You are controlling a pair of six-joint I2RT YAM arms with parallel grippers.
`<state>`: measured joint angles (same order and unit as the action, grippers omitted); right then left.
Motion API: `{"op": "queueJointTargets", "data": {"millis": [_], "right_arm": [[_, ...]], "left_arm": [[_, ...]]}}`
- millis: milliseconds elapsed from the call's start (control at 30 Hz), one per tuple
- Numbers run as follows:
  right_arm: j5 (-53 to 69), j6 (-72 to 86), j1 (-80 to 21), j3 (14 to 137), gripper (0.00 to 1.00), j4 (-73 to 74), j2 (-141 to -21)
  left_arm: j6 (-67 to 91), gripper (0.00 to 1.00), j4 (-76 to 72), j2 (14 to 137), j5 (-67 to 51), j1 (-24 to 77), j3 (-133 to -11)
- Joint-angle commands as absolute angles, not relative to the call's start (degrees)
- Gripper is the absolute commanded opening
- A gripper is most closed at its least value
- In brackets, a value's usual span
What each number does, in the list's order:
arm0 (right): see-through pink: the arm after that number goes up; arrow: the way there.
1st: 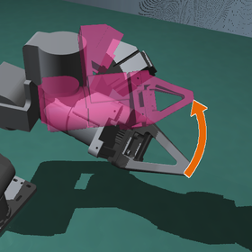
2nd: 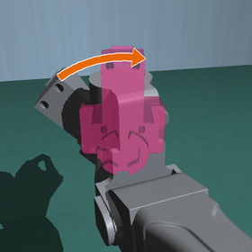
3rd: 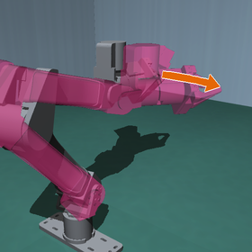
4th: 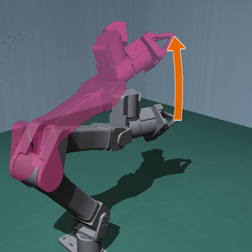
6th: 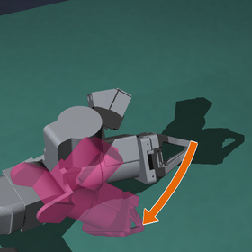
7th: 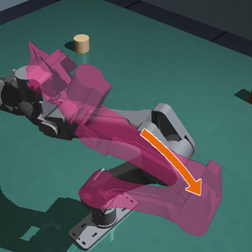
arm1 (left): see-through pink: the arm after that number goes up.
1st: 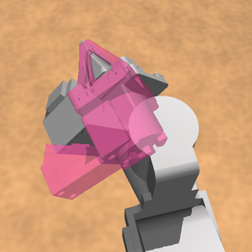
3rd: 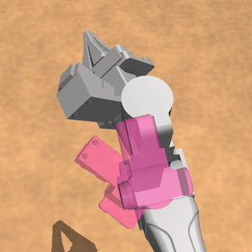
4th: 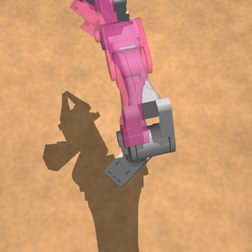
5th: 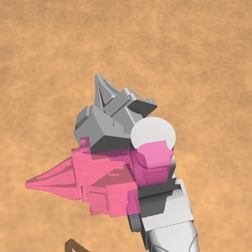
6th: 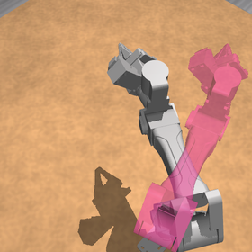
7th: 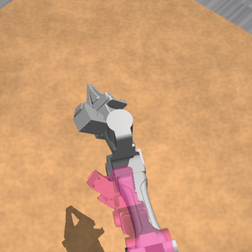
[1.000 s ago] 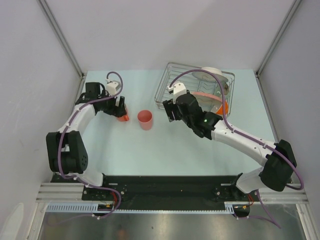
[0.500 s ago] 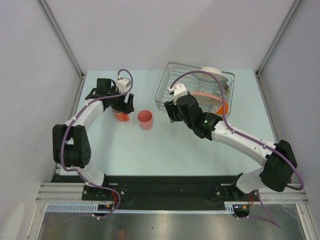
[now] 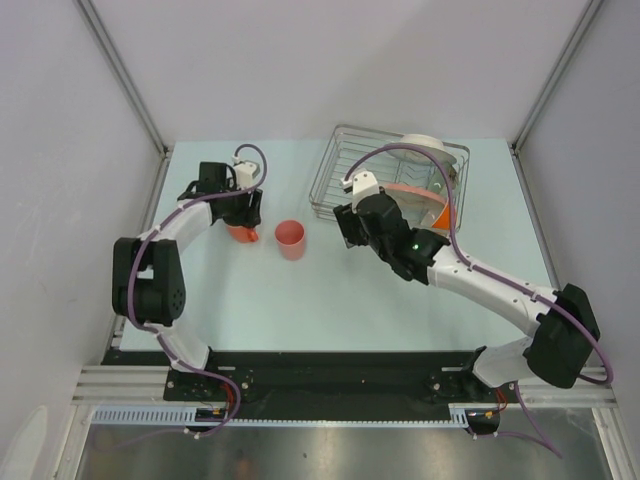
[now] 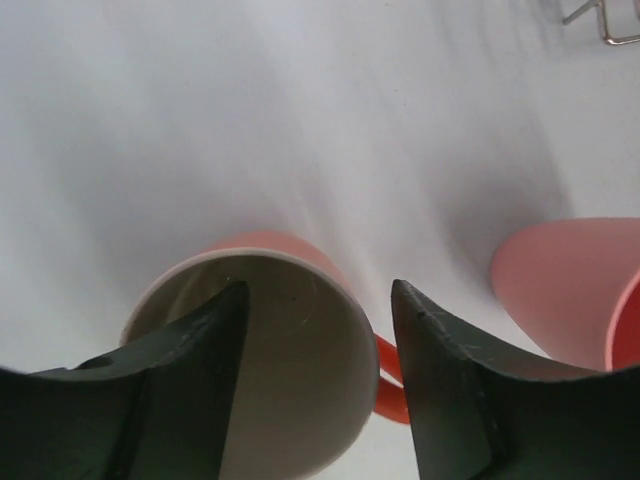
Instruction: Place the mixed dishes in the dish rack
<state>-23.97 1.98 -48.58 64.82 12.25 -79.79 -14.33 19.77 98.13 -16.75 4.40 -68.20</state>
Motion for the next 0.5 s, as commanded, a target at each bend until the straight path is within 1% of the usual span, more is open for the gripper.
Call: {"op": "queueJointTargets", "data": {"millis": [0,67,100,167,200,267,300,367,400,467], "right_arm": [[-26.1,3.1,-48.8,64.8,0.68,11.9,-76.8],[-26.4,3.0,-48.8,64.5,0.67,12.3,-76.2],[-26.4,2.9,-48.8,64.4,0.67,12.2,-76.0],[-26.5,3.0,-48.8,64.1,0.67,12.3,-75.6],[-26.5,3.1,-48.8,64.0,0.67,12.2,-75.5],[-26.4,3.3,-48.8,63.9,0.66,12.2,-75.7],[-26.1,3.3,-48.8,64.0,0.66,12.3,-75.8],[-25.8,3.4,-48.8,63.9,0.66,12.1,-76.0],[-25.4,3.4,-48.8,63.9,0.66,11.9,-76.1],[-25.3,3.8,-48.8,64.0,0.66,11.5,-76.5]], "left_arm": [[-12.4,0.59,17.5,100.6,-15.2,5.4,-68.0],[-12.0,0.54,16.7,101.1,-15.1,5.6,-67.9],[-11.9,0.49,16.6,101.0,-15.2,5.6,-67.7],[-11.8,0.42,16.4,101.0,-15.3,5.6,-67.6],[-11.9,0.35,16.4,100.7,-15.2,5.6,-67.5],[-12.2,0.27,16.7,99.7,-14.9,5.6,-67.4],[-12.2,0.18,16.7,99.1,-14.8,5.6,-67.1],[-12.7,0.08,16.9,97.6,-14.1,5.5,-66.5],[-12.7,0.0,16.9,95.5,-13.8,5.5,-65.9],[-13.2,0.0,17.1,93.4,-13.6,5.0,-65.1]]}}
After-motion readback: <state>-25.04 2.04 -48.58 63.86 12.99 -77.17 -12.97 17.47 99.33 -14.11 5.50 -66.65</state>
